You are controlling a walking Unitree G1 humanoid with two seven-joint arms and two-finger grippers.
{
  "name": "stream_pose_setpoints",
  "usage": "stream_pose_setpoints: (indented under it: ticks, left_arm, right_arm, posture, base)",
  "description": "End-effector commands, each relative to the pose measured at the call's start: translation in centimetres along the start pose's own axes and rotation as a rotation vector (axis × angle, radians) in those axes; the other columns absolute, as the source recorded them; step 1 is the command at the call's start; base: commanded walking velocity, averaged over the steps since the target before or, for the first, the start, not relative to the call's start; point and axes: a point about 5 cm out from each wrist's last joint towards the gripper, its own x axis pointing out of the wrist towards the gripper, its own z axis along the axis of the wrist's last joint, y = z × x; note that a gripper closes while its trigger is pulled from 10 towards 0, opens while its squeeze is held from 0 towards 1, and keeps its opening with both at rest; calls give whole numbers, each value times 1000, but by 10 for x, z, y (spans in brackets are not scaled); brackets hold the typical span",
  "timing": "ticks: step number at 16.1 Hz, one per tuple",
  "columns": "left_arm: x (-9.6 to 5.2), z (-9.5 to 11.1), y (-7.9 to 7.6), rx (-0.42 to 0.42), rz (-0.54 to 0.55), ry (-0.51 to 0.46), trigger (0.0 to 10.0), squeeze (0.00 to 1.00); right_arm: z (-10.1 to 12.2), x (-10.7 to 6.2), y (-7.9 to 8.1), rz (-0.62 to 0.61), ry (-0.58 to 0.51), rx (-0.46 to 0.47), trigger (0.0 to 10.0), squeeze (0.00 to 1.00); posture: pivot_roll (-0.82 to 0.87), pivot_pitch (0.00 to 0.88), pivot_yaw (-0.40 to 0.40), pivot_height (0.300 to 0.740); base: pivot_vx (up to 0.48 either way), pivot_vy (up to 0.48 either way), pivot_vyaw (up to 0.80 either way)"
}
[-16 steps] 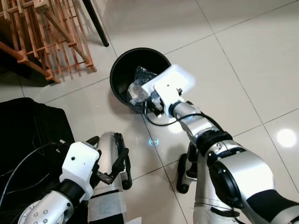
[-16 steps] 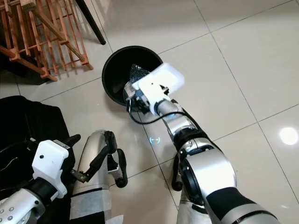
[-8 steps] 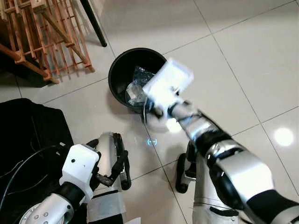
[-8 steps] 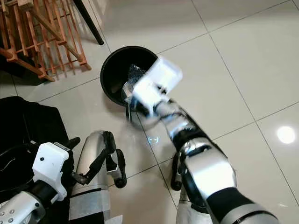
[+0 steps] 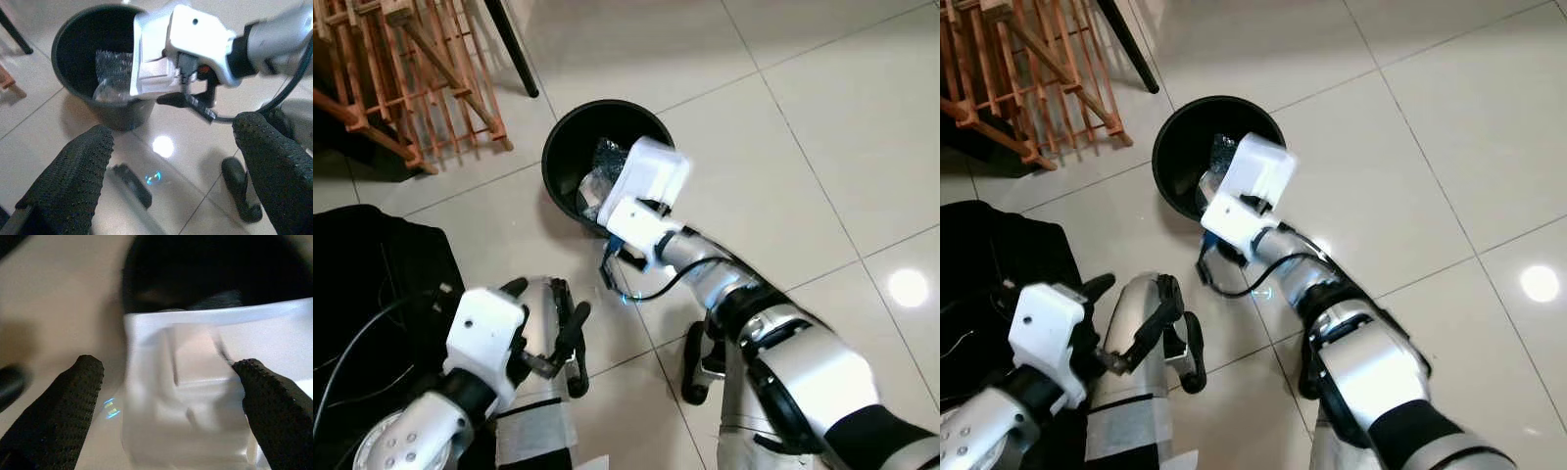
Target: Picking trash to rubbish bin
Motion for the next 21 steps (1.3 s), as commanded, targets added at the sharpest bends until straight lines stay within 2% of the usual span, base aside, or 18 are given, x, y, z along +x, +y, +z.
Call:
stream_pose_setpoints:
  ticks: [1, 2, 3, 4, 5, 6, 7, 8, 10, 12, 14, 18, 19, 21]
  left_arm:
    - [-3, 1, -2, -21, 6, 10, 10000, 0]
    - [-1, 3, -2, -26, 5, -2, 10000, 0]
    - [0, 4, -2, -26, 1, -7, 10000, 0]
    - [1, 4, -3, -25, -4, -8, 10000, 0]
    - [0, 3, -1, -28, 0, -3, 10000, 0]
    - [-2, 0, 0, -32, 1, 16, 10000, 0]
    - [-2, 0, 0, -30, 0, 22, 10000, 0]
    - [-3, -1, 0, -28, -1, 24, 10000, 0]
    - [-1, 0, 0, -31, 9, 20, 10000, 0]
    - [-1, 0, 0, -27, 2, 24, 10000, 0]
    - [-2, -2, 1, -27, 11, 31, 10000, 0]
    - [2, -4, 1, -25, 7, 34, 10000, 0]
    - [4, -2, 2, -24, 9, 24, 10000, 0]
    - [6, -1, 3, -24, 9, 17, 10000, 0]
  right_arm:
    - [12, 1, -16, -93, -58, 41, 10000, 0]
    - [10, 2, 0, 33, -39, 19, 10000, 0]
    - [7, 2, 8, 83, -24, -67, 10000, 0]
    - [8, 2, 0, 26, -25, -61, 10000, 0]
    - [23, 1, -30, -148, -81, 37, 10000, 0]
    - [21, 3, -14, -17, -58, 50, 10000, 0]
    - [8, 3, 8, 121, 3, -19, 10000, 0]
    - [4, 1, 19, 172, -2, -129, 10000, 0]
    - [26, 3, -18, -75, -118, 71, 10000, 0]
    - [22, 3, -4, 7, -93, -33, 10000, 0]
    - [18, 2, -9, -20, -86, 9, 10000, 0]
    - [20, 2, -11, -29, -103, 13, 10000, 0]
    - [17, 1, -17, -67, -92, 88, 10000, 0]
    - [14, 0, -21, -101, -87, 125, 10000, 0]
  posture:
    - [375, 663, 22, 565]
    - [370, 658, 20, 565]
    - [369, 652, 16, 565]
    - [371, 645, 11, 565]
    - [374, 646, 15, 565]
    - [374, 646, 15, 565]
    - [374, 646, 15, 565]
    - [374, 646, 15, 565]
    - [373, 644, 6, 565]
    - [374, 646, 13, 565]
    - [371, 639, 10, 565]
    - [362, 631, 6, 565]
    - [360, 623, 7, 565]
    - [357, 617, 10, 565]
  base:
    - [0, 0, 0]
    - [0, 0, 0]
    - [0, 0, 0]
    - [0, 0, 0]
    - [0, 0, 0]
    - [0, 0, 0]
    - [0, 0, 0]
    - [0, 0, 0]
    - [0, 0, 0]
    - [0, 0, 0]
    - [0, 0, 0]
    - [0, 0, 0]
    - [0, 0, 0]
    - [0, 0, 0]
